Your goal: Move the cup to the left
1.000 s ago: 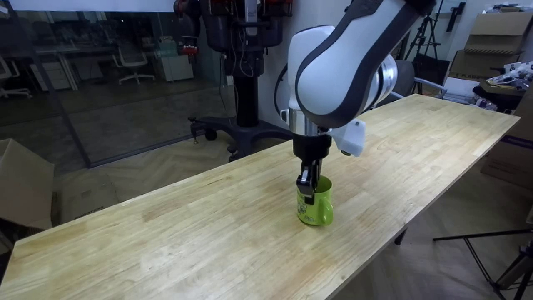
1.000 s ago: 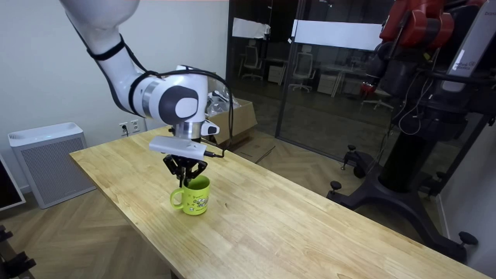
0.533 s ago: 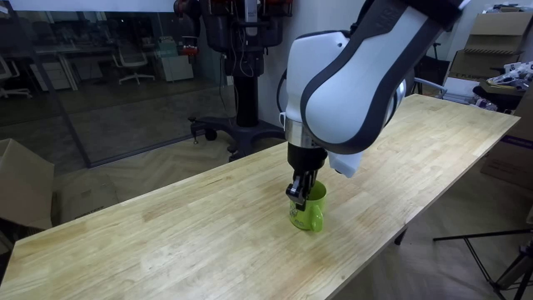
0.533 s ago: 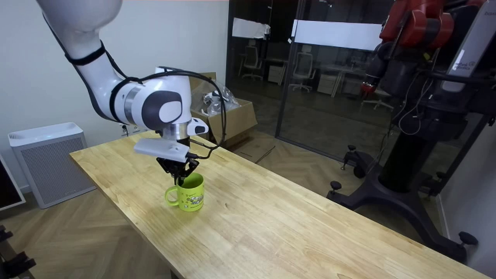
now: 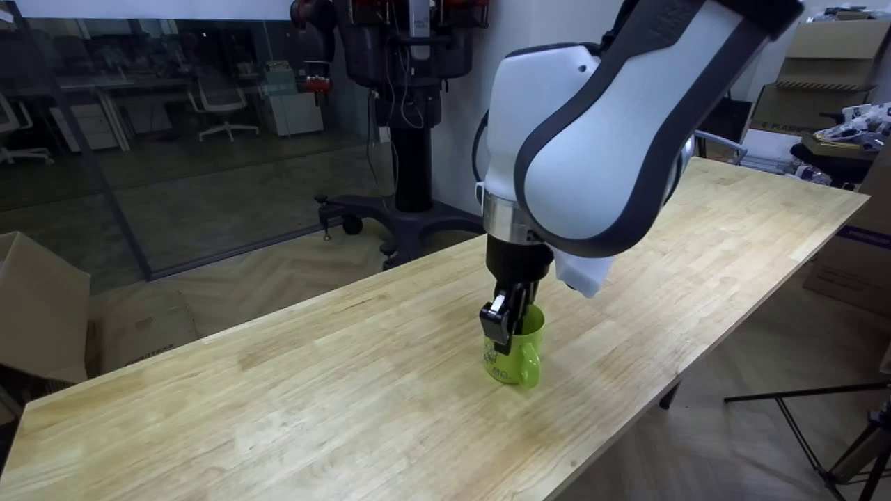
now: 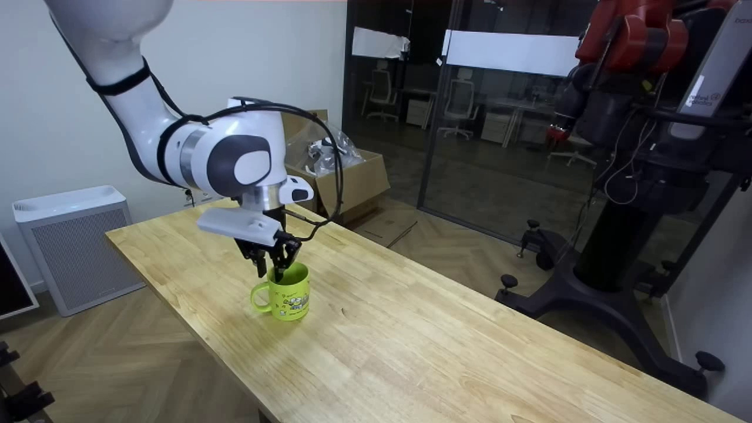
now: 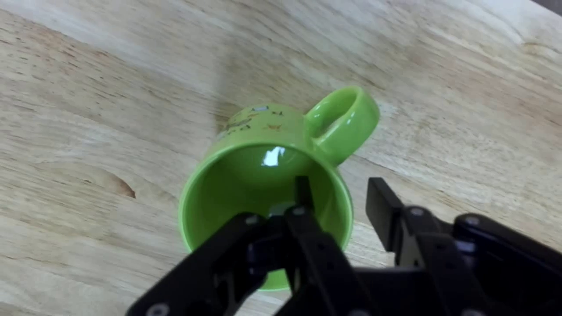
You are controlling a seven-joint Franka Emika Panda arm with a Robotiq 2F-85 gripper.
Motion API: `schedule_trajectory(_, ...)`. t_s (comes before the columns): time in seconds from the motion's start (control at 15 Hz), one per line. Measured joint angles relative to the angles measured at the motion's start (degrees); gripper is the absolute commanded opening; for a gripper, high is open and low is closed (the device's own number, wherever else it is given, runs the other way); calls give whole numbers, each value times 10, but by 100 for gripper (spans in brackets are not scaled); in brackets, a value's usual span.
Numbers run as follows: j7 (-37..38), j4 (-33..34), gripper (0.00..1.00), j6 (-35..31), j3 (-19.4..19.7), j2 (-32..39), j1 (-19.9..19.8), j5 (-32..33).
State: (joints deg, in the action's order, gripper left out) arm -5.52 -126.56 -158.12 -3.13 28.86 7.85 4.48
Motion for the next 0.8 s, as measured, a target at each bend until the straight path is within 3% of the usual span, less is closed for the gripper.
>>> schedule_trajectory(0.27, 36, -36, 96, -1, 19, -40, 21, 14)
schedule_trajectory(0.33, 47, -47, 99, -1, 23, -53, 27, 20)
schedule_trajectory(0.6, 69, -89, 100, 2, 28, -104, 43, 36)
schedule_trajectory(0.8, 58, -117, 100, 15, 6, -141, 36, 26)
